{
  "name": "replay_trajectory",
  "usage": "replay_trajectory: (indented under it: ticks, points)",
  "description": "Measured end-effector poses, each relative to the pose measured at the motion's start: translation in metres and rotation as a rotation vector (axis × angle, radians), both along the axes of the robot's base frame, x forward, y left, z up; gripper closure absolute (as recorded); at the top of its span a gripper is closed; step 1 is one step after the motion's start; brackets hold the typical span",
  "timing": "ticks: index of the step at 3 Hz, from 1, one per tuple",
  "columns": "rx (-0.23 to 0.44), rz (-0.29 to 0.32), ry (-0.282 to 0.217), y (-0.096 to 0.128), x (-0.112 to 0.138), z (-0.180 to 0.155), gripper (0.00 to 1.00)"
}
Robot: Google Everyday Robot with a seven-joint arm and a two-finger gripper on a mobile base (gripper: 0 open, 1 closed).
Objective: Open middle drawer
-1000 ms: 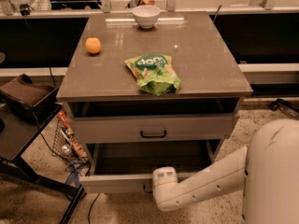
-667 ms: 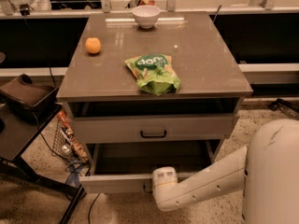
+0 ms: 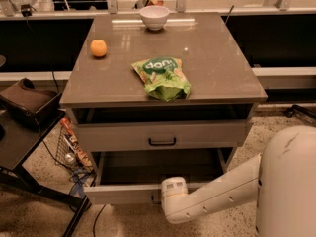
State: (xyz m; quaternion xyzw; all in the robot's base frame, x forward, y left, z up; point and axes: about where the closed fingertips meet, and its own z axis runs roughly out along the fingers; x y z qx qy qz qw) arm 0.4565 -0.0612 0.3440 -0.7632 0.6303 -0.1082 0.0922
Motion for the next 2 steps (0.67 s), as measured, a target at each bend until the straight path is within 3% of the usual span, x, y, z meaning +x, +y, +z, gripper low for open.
replay_trajectory:
  ticks: [2]
  points:
    - [0.000,0.000,0.000,0.0007,0.0000,0.0001,1.00]
